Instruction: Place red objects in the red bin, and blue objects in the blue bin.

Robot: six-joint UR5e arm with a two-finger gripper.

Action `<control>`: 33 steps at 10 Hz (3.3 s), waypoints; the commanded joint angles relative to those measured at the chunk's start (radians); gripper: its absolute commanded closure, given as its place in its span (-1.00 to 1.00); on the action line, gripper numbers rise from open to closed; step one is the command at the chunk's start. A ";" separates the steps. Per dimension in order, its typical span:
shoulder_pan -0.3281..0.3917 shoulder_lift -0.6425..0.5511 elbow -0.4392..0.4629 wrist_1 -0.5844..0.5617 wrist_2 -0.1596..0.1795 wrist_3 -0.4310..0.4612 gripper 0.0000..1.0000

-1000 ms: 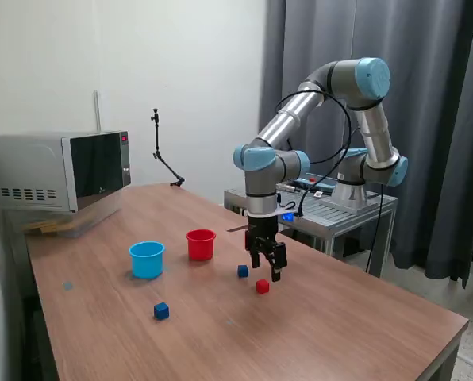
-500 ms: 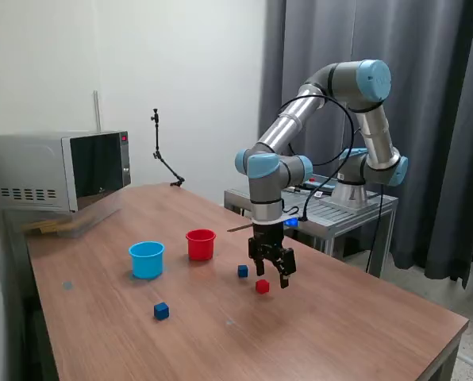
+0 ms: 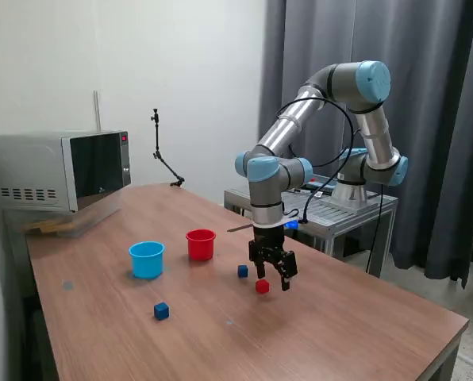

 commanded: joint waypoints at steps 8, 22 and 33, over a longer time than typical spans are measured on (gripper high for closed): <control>-0.014 0.016 -0.003 -0.026 0.000 -0.032 -1.00; -0.026 0.031 0.000 -0.054 -0.014 -0.052 1.00; -0.250 -0.179 0.037 0.038 -0.083 -0.040 1.00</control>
